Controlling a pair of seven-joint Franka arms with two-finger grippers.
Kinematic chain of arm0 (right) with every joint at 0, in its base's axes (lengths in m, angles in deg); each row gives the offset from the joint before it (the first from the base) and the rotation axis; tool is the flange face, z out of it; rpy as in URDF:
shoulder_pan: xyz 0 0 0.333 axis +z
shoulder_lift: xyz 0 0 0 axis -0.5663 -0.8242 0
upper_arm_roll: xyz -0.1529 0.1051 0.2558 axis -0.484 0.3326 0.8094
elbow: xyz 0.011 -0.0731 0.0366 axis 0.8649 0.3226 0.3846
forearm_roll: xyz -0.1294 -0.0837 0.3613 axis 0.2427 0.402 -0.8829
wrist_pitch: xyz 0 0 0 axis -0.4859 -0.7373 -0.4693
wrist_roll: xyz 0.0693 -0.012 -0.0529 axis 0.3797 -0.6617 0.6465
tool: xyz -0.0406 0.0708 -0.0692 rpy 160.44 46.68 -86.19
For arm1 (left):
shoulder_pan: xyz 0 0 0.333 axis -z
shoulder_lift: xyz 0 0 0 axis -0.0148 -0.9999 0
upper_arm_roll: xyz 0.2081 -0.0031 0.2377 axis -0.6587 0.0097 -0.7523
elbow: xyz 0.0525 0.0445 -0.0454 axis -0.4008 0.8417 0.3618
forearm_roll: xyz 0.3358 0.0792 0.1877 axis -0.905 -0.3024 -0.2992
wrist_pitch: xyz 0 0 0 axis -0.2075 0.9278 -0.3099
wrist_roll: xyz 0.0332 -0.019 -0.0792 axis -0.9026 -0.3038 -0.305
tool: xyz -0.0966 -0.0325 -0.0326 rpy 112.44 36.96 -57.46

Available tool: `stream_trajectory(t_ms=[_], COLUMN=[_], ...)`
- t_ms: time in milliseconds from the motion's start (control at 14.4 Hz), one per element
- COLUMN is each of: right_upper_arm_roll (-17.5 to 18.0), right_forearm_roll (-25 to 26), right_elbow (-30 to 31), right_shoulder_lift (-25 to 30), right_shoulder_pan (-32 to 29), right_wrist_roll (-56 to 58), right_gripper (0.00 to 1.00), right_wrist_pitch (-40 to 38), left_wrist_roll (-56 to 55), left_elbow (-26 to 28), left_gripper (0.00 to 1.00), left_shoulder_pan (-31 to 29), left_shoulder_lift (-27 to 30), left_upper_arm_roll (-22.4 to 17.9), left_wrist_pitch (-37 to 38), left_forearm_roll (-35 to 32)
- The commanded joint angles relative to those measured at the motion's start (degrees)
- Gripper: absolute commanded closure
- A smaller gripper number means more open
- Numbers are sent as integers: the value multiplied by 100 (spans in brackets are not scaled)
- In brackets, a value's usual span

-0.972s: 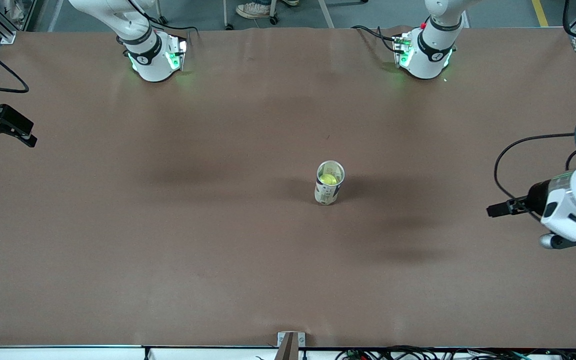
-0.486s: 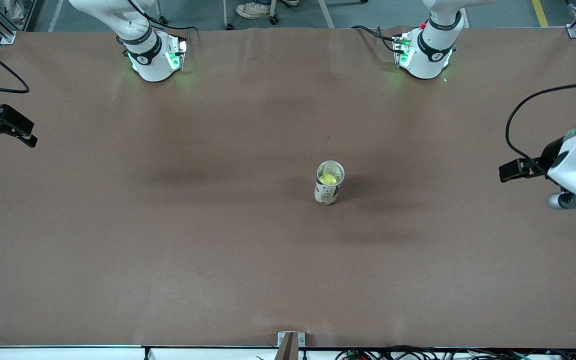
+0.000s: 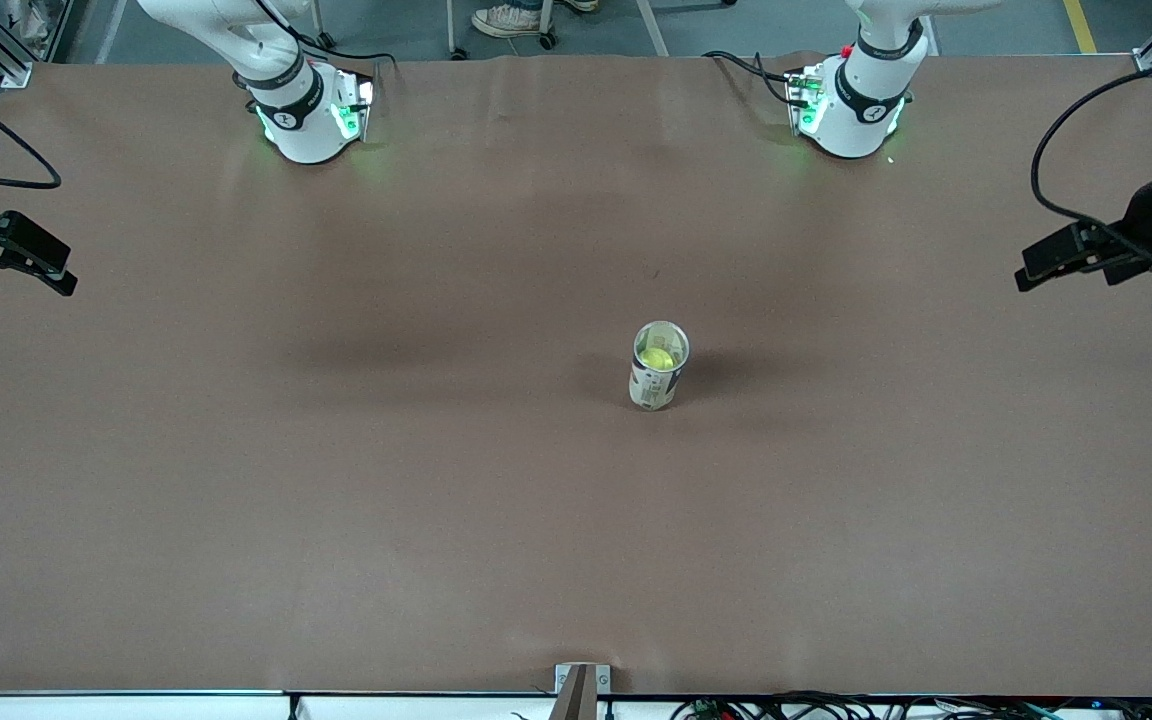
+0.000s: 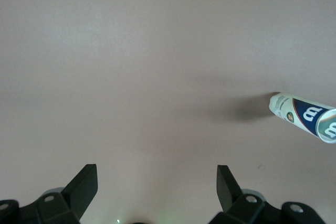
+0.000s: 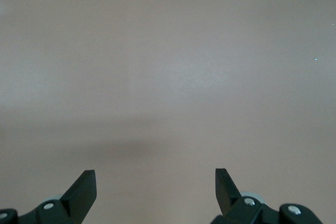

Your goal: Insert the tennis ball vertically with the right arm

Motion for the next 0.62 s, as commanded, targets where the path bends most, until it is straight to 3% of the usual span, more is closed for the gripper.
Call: stream_trajectory(t_ms=[0,278,556], right_upper_arm_roll=[5,5,5], right_forearm_roll=[131,131,131], right_elbow=[64,64,72], right_shoulder_lift=[39,39,39], right_shoulder_pan=[23,23,23], right_wrist_roll=[4,4,4], right_gripper=[0,0,0], right_wrist_pitch=[18,27,18], left_wrist_roll=[71,1,44], left_elbow=[557,909,883], left_gripper=[0,0,0], left_shoulder_pan=[65,47,65], left_shoulder_lift=[498,947,1027], left_upper_arm_roll=[-79,-53,-44], left_wrist_pitch=[-40,-40,-40], left_forearm_roll=[97,106,97])
